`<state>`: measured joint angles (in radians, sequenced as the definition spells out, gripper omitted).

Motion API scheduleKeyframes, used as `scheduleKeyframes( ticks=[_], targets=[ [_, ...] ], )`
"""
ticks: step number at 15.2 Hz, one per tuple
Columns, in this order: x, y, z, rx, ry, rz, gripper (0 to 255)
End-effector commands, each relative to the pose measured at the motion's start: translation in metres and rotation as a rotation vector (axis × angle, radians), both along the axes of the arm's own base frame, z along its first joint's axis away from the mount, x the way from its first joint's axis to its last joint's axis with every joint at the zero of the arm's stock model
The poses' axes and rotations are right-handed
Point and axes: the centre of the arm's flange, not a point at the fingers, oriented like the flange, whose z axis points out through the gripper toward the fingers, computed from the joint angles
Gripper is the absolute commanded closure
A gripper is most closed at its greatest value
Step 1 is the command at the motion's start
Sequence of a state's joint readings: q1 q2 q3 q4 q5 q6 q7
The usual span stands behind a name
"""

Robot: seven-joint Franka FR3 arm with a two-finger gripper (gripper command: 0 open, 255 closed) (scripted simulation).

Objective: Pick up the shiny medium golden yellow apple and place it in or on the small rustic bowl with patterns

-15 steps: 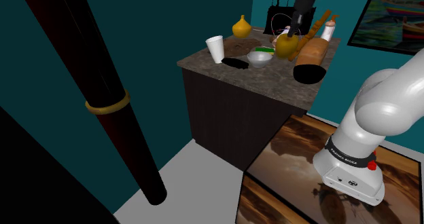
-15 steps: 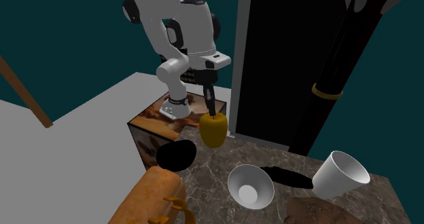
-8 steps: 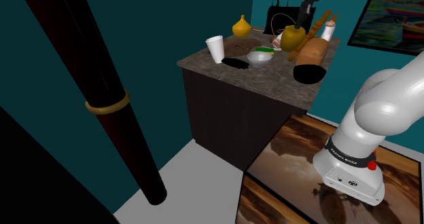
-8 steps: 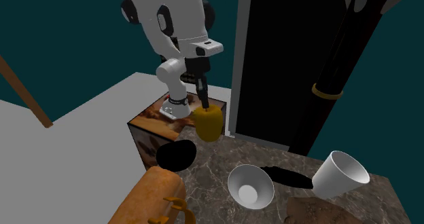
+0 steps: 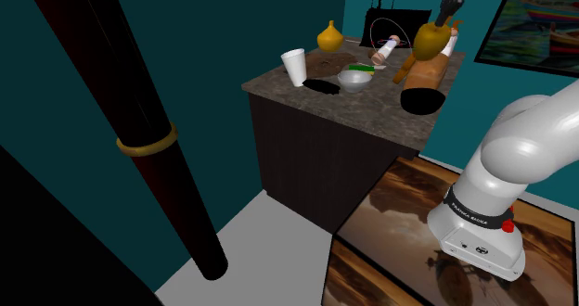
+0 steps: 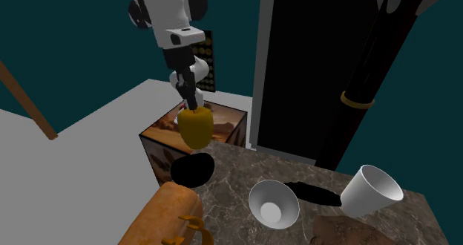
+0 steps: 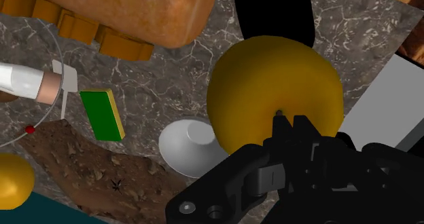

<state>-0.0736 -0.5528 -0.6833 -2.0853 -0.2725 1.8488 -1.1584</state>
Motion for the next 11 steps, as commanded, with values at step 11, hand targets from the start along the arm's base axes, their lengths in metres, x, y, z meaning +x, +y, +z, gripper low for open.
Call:
scheduleKeyframes(
  ticks=[11],
  targets=[
    [-0.035,-0.025,-0.021,0.0,0.001,0.001,255]
  ],
)
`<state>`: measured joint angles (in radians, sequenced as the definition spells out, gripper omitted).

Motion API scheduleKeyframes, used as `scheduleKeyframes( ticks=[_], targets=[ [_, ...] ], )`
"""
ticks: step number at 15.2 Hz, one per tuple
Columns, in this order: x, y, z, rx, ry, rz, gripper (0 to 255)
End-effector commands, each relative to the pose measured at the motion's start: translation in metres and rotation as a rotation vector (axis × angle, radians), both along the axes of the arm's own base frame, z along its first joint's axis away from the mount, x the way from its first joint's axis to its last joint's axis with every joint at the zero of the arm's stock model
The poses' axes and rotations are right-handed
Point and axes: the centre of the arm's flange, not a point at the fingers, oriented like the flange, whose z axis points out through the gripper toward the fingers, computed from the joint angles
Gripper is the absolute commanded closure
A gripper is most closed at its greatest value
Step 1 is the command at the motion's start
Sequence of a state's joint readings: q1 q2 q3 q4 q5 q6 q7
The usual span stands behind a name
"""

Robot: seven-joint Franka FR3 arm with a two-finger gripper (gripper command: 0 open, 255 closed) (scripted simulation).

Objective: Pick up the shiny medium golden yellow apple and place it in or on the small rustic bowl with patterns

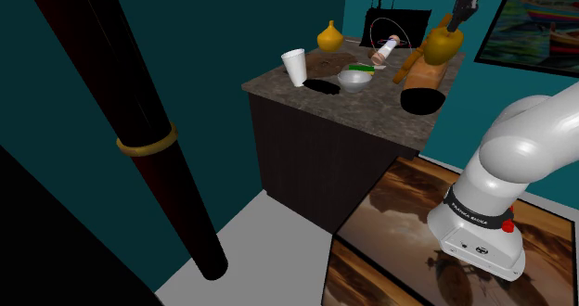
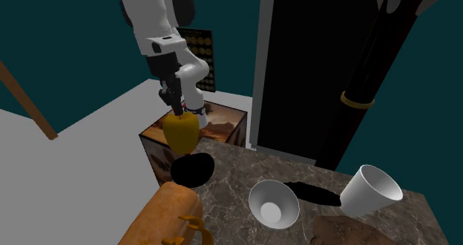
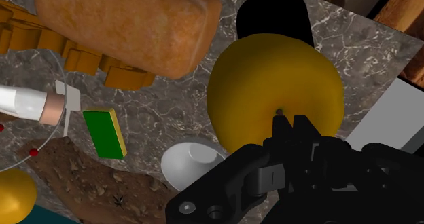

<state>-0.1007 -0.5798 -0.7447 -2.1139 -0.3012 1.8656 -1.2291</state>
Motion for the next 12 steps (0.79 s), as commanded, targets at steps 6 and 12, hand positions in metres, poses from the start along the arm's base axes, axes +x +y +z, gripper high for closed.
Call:
scheduleKeyframes(
  ticks=[6,12],
  targets=[
    [0.0,0.001,-0.037,0.0,0.0,0.0,255],
    [0.0,0.001,-0.069,0.0,0.0,0.0,255]
  ],
)
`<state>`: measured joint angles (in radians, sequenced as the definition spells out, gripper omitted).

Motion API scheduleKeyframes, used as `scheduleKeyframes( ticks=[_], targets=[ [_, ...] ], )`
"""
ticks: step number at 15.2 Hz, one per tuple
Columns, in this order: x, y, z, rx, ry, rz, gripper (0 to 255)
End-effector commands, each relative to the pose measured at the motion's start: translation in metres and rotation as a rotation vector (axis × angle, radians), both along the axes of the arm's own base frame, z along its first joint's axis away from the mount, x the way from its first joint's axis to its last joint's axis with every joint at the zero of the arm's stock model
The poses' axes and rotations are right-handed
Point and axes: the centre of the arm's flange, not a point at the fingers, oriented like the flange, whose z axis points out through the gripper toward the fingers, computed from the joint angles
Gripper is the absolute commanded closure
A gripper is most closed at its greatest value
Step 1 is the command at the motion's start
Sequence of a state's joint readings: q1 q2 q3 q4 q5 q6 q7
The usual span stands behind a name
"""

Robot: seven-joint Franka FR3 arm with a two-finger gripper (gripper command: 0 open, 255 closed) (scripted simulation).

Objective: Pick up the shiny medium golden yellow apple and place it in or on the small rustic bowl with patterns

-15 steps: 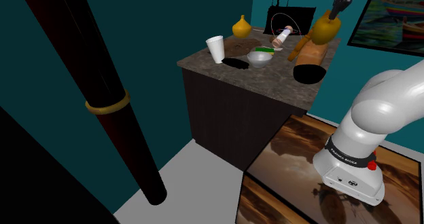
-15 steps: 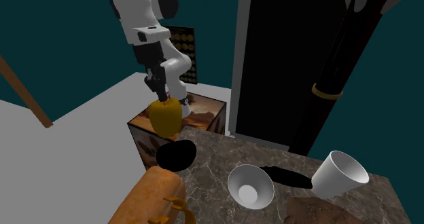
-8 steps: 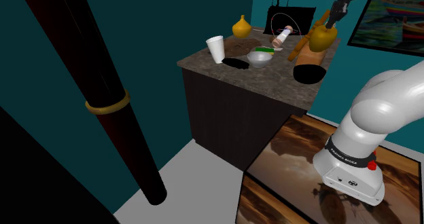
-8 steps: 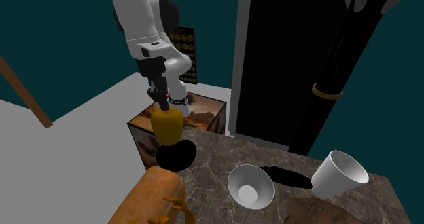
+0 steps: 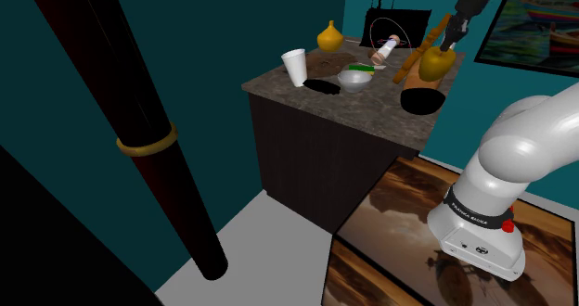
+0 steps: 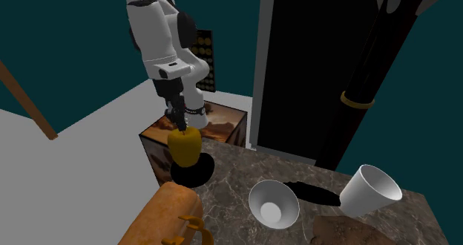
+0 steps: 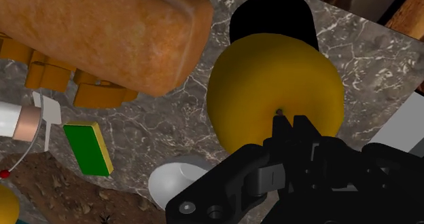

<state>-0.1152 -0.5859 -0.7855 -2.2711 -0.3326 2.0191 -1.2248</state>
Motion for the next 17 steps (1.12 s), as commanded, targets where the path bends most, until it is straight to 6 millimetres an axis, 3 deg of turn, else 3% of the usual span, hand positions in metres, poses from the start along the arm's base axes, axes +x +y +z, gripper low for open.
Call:
scheduleKeyframes(
  ticks=[1,7,15,16,17],
  targets=[
    [0.0,-0.001,-0.011,0.0,-0.001,0.0,255],
    [0.0,-0.001,-0.046,0.0,-0.001,0.0,255],
    [0.0,-0.001,-0.046,0.0,-0.001,0.0,255],
    [0.0,-0.001,-0.046,0.0,-0.001,0.0,0],
    [0.0,-0.001,-0.046,0.0,-0.001,0.0,0]
  ],
)
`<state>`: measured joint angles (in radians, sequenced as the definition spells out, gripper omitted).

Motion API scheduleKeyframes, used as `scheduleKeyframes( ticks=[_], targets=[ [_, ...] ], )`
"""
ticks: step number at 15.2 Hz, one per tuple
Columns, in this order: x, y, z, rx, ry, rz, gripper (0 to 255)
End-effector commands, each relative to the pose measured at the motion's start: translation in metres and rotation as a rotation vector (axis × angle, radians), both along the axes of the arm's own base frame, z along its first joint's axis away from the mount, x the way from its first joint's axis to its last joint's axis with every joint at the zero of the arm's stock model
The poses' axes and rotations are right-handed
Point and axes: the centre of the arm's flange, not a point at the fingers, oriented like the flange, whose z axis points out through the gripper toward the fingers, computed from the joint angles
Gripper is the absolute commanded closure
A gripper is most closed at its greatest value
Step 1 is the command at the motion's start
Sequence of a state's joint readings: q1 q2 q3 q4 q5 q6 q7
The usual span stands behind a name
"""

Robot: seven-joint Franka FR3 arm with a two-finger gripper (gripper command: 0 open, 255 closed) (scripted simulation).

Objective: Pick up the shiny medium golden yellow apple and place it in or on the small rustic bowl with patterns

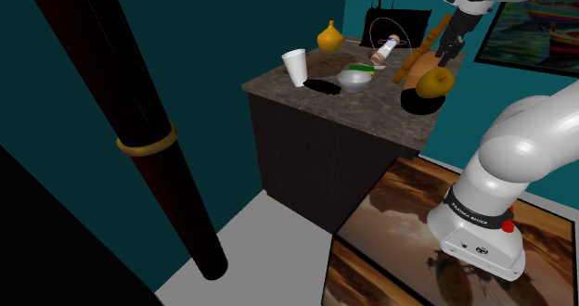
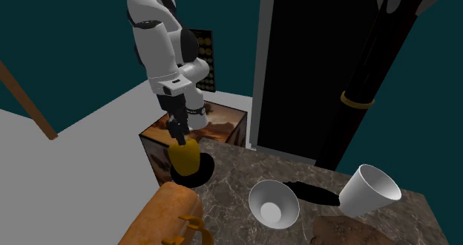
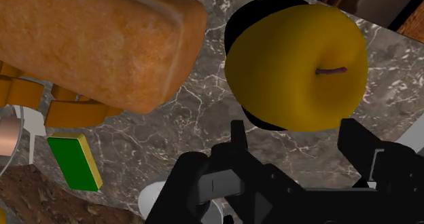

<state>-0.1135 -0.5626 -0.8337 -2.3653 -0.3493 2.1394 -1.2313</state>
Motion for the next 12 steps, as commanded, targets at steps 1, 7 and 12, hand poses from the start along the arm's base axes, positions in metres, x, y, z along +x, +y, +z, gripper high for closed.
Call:
scheduleKeyframes(
  ticks=[1,7,12],
  targets=[
    [0.0,0.0,0.0,0.0,0.0,0.0,0],
    [-0.008,0.003,0.039,0.0,0.0,0.0,0],
    [-0.01,0.004,0.049,0.0,0.0,0.0,0]
  ],
)
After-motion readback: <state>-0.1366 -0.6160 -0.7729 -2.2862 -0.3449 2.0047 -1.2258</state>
